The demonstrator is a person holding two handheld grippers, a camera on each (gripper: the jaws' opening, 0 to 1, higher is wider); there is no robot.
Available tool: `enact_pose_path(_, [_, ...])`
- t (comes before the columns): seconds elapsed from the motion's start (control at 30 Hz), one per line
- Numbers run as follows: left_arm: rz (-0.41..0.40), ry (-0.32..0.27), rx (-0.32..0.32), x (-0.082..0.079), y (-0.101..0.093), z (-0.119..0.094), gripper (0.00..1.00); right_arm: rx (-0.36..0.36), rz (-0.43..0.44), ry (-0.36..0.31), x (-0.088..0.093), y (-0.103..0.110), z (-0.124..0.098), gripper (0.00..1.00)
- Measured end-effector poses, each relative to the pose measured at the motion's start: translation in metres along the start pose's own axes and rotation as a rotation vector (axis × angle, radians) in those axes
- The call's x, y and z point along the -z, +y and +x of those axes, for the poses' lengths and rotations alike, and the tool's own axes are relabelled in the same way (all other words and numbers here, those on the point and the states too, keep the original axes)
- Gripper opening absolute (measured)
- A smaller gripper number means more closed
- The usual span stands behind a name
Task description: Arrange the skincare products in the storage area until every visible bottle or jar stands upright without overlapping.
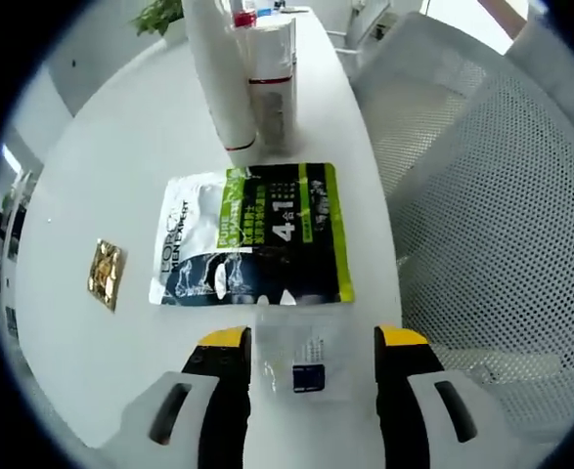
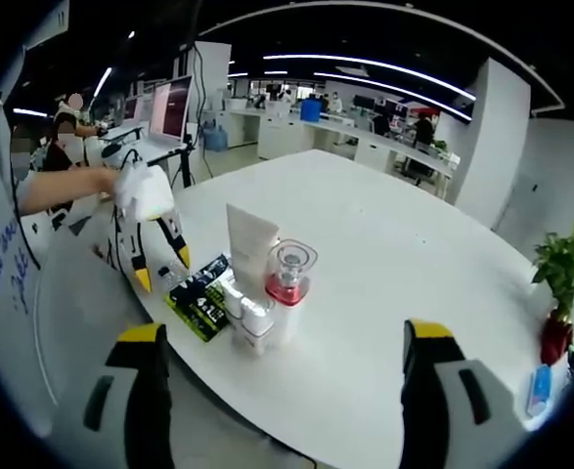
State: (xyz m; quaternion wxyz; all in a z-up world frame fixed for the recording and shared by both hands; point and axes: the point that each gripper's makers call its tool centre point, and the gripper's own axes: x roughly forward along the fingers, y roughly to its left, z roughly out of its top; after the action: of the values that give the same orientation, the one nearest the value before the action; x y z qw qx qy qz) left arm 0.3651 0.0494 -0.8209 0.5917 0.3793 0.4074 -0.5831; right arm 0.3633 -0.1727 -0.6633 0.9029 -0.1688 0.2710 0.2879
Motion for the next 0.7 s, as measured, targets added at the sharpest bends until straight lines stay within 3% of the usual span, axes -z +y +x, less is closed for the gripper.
enact_pose_path(0.27, [0.006, 0.04, -0.055, 0.017, 0.007, 0.0, 0.49, -0.003, -0.005, 0.002, 0.0, 0.0, 0.001, 1.0])
enact_pose_path(0.4, [0.006, 0.021, -0.067, 0.016, 0.004, 0.001, 0.48, -0.006, -0.006, 0.002, 0.0, 0.001, 0.0, 1.0])
enact_pose_path(0.57, [0.022, 0.039, -0.076, 0.019, 0.003, 0.006, 0.48, -0.009, -0.007, 0.004, 0.0, 0.001, 0.001, 1.0])
enact_pose_path(0.7, [-0.008, 0.021, -0.072, 0.019, 0.003, 0.004, 0.45, -0.012, -0.011, 0.002, 0.0, 0.001, 0.001, 1.0])
